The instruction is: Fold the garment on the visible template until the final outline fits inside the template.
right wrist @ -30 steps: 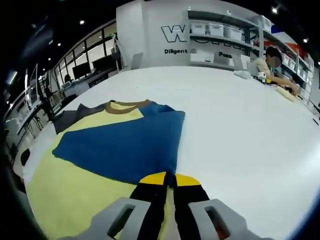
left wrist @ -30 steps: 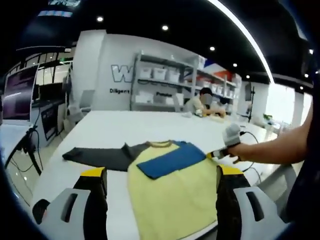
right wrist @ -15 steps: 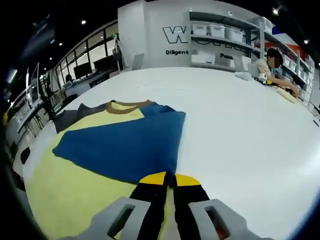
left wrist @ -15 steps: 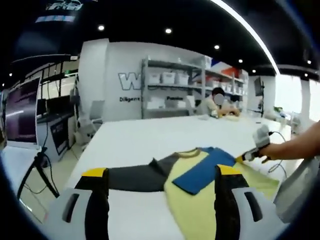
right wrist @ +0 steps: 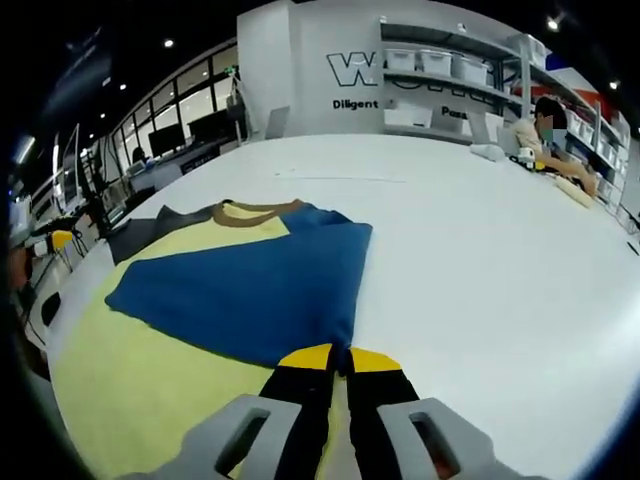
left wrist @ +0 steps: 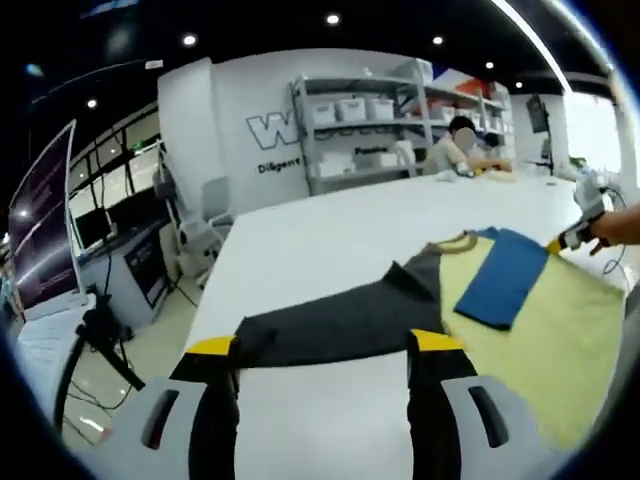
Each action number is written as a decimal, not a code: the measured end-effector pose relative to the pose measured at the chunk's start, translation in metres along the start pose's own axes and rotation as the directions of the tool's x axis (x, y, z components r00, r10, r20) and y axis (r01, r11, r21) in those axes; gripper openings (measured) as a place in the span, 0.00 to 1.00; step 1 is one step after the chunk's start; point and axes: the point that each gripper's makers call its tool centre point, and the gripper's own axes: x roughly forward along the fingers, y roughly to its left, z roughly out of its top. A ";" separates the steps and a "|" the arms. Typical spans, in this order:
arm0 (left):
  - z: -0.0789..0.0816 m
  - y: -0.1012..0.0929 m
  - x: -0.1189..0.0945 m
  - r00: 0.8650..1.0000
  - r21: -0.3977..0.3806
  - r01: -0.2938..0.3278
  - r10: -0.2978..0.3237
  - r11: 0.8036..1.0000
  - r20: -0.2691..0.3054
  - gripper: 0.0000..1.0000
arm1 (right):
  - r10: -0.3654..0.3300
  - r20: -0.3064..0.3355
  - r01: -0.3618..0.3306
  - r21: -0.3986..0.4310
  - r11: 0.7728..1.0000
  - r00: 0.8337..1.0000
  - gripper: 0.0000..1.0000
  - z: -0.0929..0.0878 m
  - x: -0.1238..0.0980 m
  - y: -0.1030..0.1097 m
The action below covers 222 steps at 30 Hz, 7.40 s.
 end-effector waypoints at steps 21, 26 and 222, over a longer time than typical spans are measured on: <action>-0.047 0.067 0.056 0.978 0.058 -0.092 0.101 0.994 -0.183 0.36 | -0.006 -0.004 0.006 -0.027 1.000 1.000 0.01 0.000 0.001 0.003; -0.059 0.074 0.062 0.968 0.085 -0.090 0.107 0.992 -0.227 0.31 | -0.007 -0.002 0.007 -0.023 1.000 1.000 0.01 0.001 0.001 0.003; 0.072 -0.410 0.067 0.795 -0.471 0.490 -0.597 0.734 -0.105 0.00 | 0.015 0.024 -0.016 0.056 0.998 1.000 0.01 0.001 0.001 0.002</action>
